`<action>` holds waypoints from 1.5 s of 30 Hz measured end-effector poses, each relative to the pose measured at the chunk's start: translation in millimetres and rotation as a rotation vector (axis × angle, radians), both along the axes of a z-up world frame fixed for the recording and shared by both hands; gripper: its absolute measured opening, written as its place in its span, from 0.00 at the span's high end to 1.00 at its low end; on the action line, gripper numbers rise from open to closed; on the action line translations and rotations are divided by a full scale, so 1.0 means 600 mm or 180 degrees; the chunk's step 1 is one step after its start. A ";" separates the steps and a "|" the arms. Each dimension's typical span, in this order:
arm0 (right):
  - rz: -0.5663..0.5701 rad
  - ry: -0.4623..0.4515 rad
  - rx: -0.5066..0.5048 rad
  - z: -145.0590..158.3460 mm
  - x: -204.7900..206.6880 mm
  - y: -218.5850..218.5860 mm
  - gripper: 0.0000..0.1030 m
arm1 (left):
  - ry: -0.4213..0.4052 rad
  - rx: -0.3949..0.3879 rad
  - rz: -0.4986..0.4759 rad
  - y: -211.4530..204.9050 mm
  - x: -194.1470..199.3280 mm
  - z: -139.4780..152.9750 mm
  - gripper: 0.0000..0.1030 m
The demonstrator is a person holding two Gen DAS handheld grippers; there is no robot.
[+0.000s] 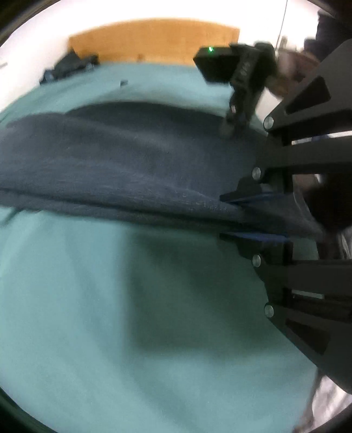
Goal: Fold clothes
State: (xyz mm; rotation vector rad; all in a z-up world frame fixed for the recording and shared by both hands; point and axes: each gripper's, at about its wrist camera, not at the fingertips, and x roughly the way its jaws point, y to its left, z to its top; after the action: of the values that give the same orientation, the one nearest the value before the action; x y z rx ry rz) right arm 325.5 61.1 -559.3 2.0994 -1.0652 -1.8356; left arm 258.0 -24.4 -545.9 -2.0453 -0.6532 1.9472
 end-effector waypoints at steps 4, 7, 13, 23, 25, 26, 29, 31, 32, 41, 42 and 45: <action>0.0145 0.0534 0.0802 0.115 -0.101 0.020 0.22 | 0.0535 -0.0585 0.0030 -0.036 -0.115 0.095 0.27; 0.0086 0.0851 0.1041 0.174 -0.218 0.020 0.22 | 0.0902 -0.0655 0.0174 -0.047 -0.267 0.142 0.26; 0.0147 0.1280 0.1067 0.180 -0.455 -0.006 0.21 | 0.1079 -0.0527 0.0237 -0.008 -0.523 0.120 0.25; 0.0278 0.1212 0.0939 0.092 -0.591 0.011 0.21 | 0.0886 -0.0780 0.0437 0.104 -0.711 -0.008 0.27; 0.0212 0.1211 0.0967 0.073 -0.592 0.029 0.21 | 0.0908 -0.0768 0.0434 0.112 -0.718 -0.025 0.68; 0.0138 0.1225 0.0933 0.072 -0.589 0.031 0.21 | 0.0951 -0.0748 0.0413 0.115 -0.715 -0.029 0.78; -0.0041 0.1278 0.0948 0.059 -0.585 0.049 0.21 | 0.1147 -0.0710 0.0386 0.113 -0.699 -0.028 0.90; -0.0107 0.1275 0.1014 0.051 -0.585 0.060 0.21 | 0.1268 -0.0710 0.0503 0.092 -0.683 -0.018 0.93; -0.0147 0.1255 0.0968 0.044 -0.586 0.064 0.21 | 0.1260 -0.0693 0.0588 0.078 -0.679 -0.016 0.93; 0.0074 0.1483 0.1221 0.073 -0.628 0.027 0.67 | 0.1179 -0.0699 0.0575 0.076 -0.672 -0.008 0.94; 0.0128 0.1480 0.1266 0.068 -0.639 0.023 0.68 | 0.1184 -0.0708 0.0570 0.075 -0.671 -0.008 0.94; 0.0355 0.1258 0.1103 0.040 -0.673 0.006 0.63 | 0.1208 -0.0749 0.0510 0.074 -0.667 0.000 0.94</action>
State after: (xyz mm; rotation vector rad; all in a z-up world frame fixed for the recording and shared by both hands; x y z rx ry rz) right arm -78.4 64.4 -535.4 1.7854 -0.5580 -2.3768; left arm -142.5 19.9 -546.1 -1.7064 -0.5332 2.5215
